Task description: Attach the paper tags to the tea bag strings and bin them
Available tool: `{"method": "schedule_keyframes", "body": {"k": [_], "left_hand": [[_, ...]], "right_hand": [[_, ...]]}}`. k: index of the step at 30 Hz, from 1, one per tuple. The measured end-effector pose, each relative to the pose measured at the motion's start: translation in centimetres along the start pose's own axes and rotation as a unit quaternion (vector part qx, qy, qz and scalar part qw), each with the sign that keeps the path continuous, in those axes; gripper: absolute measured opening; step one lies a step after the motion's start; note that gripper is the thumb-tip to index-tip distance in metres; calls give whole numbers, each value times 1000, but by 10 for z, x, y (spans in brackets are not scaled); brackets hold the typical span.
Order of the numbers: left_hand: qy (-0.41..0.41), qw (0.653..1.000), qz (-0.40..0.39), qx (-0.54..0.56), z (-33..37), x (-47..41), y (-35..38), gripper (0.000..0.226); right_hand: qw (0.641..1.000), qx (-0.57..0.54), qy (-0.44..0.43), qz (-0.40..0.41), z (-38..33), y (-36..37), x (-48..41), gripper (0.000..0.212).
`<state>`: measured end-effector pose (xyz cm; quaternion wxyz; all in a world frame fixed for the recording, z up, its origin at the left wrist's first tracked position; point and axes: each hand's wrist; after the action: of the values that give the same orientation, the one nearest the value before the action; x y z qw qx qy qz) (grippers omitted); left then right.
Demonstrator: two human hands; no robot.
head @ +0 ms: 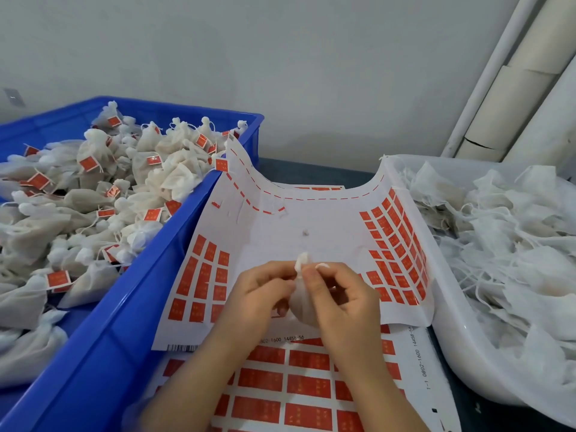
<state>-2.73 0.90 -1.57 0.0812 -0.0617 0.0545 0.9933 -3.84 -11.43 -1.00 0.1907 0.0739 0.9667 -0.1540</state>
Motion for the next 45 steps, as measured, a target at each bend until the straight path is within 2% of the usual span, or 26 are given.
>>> {"method": "schedule_keyframes", "body": {"k": [2,6,11,13,16,20,24,27,29,34,36,38,42,45], "left_hand": [[-49,995,-25,80,3,0,-1,19],[-57,998,17,24,2,-2,-1,36],[-57,989,12,138,2,-2,-3,14],[-64,981,25,182,4,-4,-4,14],[-60,987,31,144,3,-4,-7,17],[-31,997,-24,64,1,-1,-4,27],[2,999,-30,31,-2,-3,-6,28],[11,998,-19,57,-4,-4,-8,27],[10,995,-33,97,-3,-3,-10,25],[0,993,-64,104,0,-3,-8,15],[-8,989,-74,126,0,-2,-8,17],[-16,986,-80,144,-1,-2,-8,19],[-5,986,-90,137,0,-2,-8,19],[7,988,-91,128,0,-4,-7,23]], "right_hand": [[1000,10,1,-13,1,0,1,15],[999,22,-13,-23,1,0,4,19],[999,9,-28,-27,-3,1,4,8],[1000,-4,-18,-25,-3,0,4,6],[999,-40,16,-19,-1,-2,3,14],[997,-64,48,-11,2,-5,0,24],[991,-93,88,-41,4,-5,-1,28],[985,-115,111,-63,5,-5,-1,33],[978,-135,130,-94,4,-4,-1,24],[980,-83,129,-131,5,-6,-2,10],[974,-87,138,-154,5,-9,-2,29],[971,-91,143,-166,6,-10,-2,37],[980,-80,116,-144,6,-10,-3,30],[986,-69,94,-119,7,-8,-3,5]]}}
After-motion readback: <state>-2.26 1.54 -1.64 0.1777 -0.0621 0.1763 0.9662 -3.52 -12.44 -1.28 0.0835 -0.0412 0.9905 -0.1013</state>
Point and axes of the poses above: each hand's wrist, its own x-axis away from the middle knuckle, its own y-axis out of the palm, z = x × y, and after that the axes turned 7 degrees about x, right-handed
